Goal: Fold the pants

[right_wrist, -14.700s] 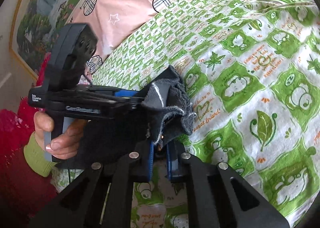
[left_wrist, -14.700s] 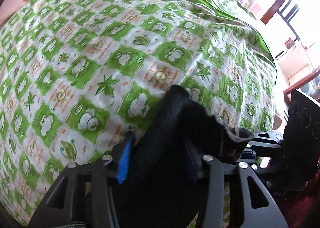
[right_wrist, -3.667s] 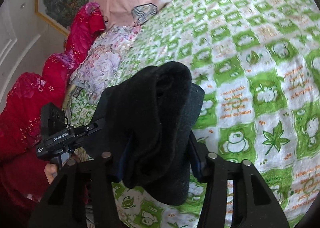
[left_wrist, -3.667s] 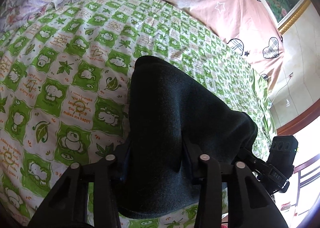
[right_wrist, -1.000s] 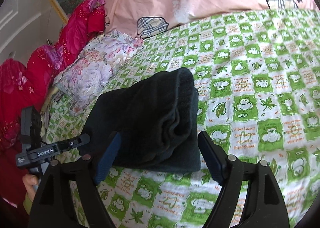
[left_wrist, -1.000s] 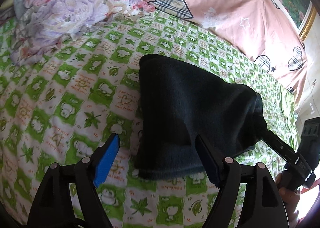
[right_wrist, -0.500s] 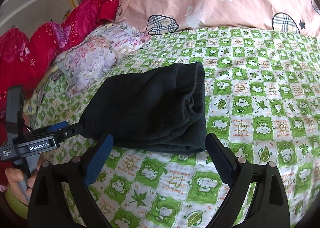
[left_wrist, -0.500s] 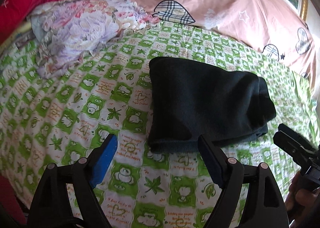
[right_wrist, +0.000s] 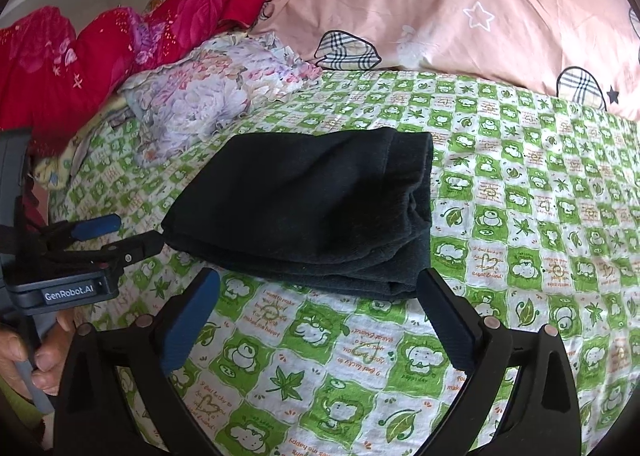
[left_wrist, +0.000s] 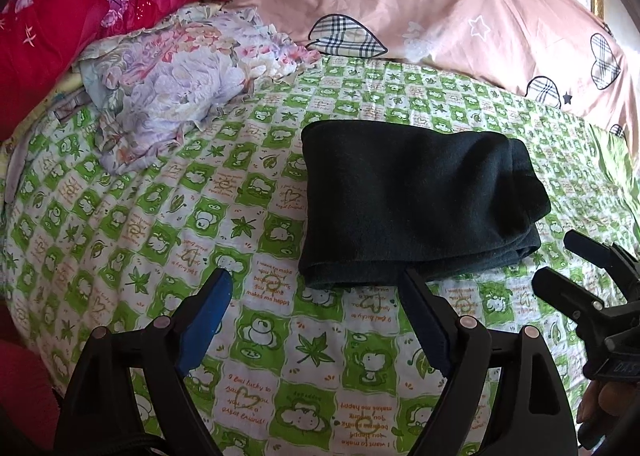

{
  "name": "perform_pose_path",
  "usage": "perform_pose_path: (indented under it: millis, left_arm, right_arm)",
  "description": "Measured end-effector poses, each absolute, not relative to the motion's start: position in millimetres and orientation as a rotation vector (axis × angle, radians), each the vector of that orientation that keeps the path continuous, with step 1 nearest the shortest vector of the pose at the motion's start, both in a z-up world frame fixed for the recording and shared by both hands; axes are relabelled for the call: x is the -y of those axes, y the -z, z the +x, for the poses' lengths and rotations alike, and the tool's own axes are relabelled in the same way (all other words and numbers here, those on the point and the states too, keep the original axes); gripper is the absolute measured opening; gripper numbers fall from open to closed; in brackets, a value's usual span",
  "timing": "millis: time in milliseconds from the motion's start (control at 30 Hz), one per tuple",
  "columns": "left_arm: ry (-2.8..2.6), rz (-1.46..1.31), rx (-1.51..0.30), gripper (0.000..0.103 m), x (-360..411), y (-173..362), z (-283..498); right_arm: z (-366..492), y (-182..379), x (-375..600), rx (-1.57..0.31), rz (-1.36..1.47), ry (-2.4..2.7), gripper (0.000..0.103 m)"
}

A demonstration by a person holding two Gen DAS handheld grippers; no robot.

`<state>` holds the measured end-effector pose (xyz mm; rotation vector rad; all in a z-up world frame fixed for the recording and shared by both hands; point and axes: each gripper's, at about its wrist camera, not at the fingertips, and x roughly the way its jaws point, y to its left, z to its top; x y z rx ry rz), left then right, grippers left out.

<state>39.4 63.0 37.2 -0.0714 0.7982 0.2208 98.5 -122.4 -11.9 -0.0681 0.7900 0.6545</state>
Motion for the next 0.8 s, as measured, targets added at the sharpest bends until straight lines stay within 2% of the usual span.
perform_pose_path:
  millis: [800]
  left_arm:
    - [-0.217, -0.025, -0.728, 0.088, -59.5, -34.9, 31.4]
  right_arm:
    - [103.1, 22.3, 115.6, -0.779, -0.088, -0.658, 0.102]
